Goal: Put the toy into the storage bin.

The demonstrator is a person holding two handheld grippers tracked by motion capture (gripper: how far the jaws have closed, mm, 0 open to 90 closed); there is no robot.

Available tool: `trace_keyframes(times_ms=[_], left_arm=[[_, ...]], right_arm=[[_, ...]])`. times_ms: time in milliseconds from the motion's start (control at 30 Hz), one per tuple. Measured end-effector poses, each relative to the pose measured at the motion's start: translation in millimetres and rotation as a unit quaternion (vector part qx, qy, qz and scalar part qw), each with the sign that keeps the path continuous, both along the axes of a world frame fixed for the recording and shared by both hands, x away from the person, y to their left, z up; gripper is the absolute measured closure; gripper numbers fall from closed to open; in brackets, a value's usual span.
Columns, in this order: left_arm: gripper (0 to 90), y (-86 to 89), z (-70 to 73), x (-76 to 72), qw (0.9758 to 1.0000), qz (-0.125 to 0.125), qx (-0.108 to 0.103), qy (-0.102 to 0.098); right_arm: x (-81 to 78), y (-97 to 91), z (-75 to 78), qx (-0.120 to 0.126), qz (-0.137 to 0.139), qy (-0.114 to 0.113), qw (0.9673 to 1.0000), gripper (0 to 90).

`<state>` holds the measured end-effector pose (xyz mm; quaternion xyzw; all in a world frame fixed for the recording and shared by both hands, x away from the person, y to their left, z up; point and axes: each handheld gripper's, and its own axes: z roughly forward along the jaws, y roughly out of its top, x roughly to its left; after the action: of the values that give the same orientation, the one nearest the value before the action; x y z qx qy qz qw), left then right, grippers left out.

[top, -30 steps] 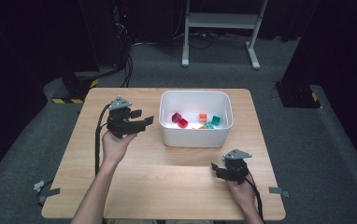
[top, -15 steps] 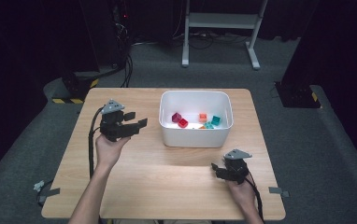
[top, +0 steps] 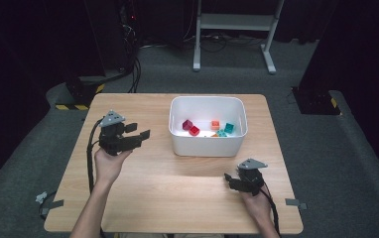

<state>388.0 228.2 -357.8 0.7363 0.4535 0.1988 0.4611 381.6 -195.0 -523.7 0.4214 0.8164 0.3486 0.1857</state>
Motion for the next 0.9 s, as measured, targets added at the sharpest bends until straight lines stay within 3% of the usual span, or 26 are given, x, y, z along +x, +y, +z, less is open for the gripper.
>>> trace_keyframes(times_ms=[467,733,900], left_arm=[[39.7,10.3,-10.7,-10.8,0.9999,0.012,-0.007,0.002],[39.6,13.3,-19.1,-16.8,0.9999,0.014,0.001,0.007],[39.4,15.8,-22.8,-20.5,0.9998,0.013,-0.013,0.011]], right_arm=[[0.0,0.0,0.0,0.000,0.000,0.000,1.0000,34.2],[0.0,0.0,0.0,0.000,0.000,0.000,1.0000,34.2],[0.0,0.0,0.0,0.000,0.000,0.000,1.0000,34.2]])
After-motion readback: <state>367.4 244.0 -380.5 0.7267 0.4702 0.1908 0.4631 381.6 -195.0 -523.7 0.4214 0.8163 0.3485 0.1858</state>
